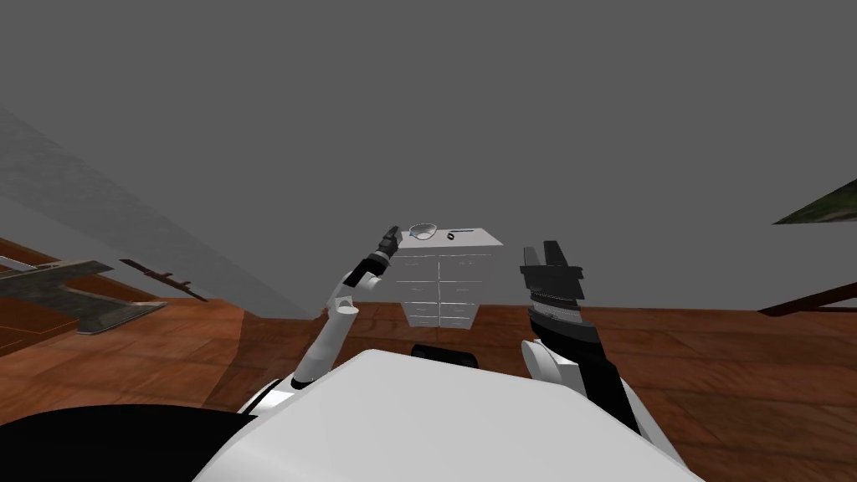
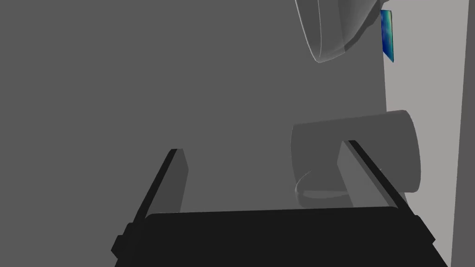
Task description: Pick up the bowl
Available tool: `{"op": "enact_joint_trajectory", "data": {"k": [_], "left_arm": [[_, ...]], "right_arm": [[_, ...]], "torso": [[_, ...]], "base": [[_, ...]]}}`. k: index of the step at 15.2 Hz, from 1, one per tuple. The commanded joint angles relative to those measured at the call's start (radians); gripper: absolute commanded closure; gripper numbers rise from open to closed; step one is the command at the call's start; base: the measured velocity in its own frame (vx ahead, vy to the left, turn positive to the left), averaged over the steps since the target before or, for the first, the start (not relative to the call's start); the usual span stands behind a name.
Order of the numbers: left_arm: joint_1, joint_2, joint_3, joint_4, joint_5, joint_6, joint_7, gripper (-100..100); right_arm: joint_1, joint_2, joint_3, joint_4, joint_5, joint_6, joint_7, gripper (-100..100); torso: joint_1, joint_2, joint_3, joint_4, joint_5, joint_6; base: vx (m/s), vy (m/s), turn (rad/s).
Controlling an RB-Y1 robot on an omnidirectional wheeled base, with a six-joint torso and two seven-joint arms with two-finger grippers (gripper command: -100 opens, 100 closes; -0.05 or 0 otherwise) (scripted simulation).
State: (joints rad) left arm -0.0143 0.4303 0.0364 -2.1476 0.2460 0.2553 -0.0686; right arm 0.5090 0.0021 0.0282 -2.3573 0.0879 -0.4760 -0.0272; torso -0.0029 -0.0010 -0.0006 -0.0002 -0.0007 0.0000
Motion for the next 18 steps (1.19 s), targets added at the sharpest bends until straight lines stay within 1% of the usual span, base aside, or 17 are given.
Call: {"op": "enact_joint_trajectory", "data": {"k": [1,2,4,5,7,8,9,11,12,14,15,16,18], "left_arm": [[-0.018,0.007,0.0,0.007,0.007,0.041,0.003,-100],[-0.06,0.032,-0.001,0.033,0.031,0.068,0.01,-100],[-0.068,0.032,-0.001,0.033,0.031,0.109,0.01,-100],[-0.112,0.055,-0.001,0.059,0.056,0.133,0.016,-100],[-0.118,0.055,-0.001,0.059,0.056,0.175,0.016,-100],[-0.118,0.055,-0.001,0.059,0.056,0.178,0.016,-100],[-0.168,0.078,-0.002,0.087,0.082,0.212,0.023,-100],[-0.169,0.078,-0.002,0.087,0.082,0.248,0.023,-100],[-0.212,0.1,-0.002,0.114,0.107,0.272,0.029,-100],[-0.22,0.1,-0.002,0.114,0.107,0.311,0.029,-100],[-0.22,0.1,-0.002,0.114,0.107,0.32,0.029,-100],[-0.264,0.122,-0.003,0.142,0.133,0.35,0.035,-100],[-0.27,0.122,-0.003,0.142,0.133,0.392,0.035,-100]], "right_arm": [[0.0,0.0,0.0,0.0,0.0,0.0,0.0,0],[0.0,0.0,0.0,0.0,0.0,0.0,0.0,0],[0.0,0.0,0.0,0.0,0.0,0.0,0.0,0],[0.0,0.0,0.0,0.0,0.0,0.0,0.0,0],[0.0,0.0,0.0,0.0,0.0,0.0,0.0,0],[0.0,0.0,0.0,0.0,0.0,0.0,0.0,0],[0.0,0.0,0.0,0.0,0.0,0.0,0.0,0],[0.0,0.0,0.0,0.0,0.0,0.0,0.0,0],[0.0,0.0,0.0,0.0,0.0,0.0,0.0,0],[0.0,0.0,0.0,0.0,0.0,0.0,0.0,0],[0.0,0.0,0.0,0.0,0.0,0.0,0.0,0],[0.0,0.0,0.0,0.0,0.0,0.0,0.0,0],[0.0,0.0,0.0,0.0,0.0,0.0,0.0,0]], "torso": [[0.0,0.0,0.0,0.0,0.0,0.0],[0.0,0.0,0.0,0.0,0.0,0.0],[-0.001,0.0,0.0,0.0,0.0,0.0],[-0.001,0.0,0.0,0.0,0.0,0.0],[-0.001,-0.001,0.0,0.0,0.0,0.0],[-0.001,-0.001,0.0,0.0,0.0,0.0],[0.0,0.0,0.0,0.0,0.0,0.0],[0.0,0.0,0.0,0.0,0.0,0.0],[0.0,0.0,0.0,0.0,0.0,0.0],[-0.001,-0.001,0.0,0.0,0.0,0.0],[-0.001,-0.001,0.0,0.0,0.0,0.0],[0.0,0.0,0.0,0.0,0.0,0.0],[0.0,-0.001,0.0,0.0,0.0,0.0]], "base": [[0.003,-0.035,0.017],[0.007,-0.047,0.04],[0.007,-0.048,0.03],[0.008,-0.05,0.038],[0.012,-0.049,0.034],[0.004,-0.024,0.001],[0.002,-0.029,0.039],[0.002,-0.037,0.033],[0.01,-0.057,0.038],[0.015,-0.048,0.034],[0.008,-0.021,0.001],[0.006,-0.028,0.037],[0.013,-0.037,0.034]]}}
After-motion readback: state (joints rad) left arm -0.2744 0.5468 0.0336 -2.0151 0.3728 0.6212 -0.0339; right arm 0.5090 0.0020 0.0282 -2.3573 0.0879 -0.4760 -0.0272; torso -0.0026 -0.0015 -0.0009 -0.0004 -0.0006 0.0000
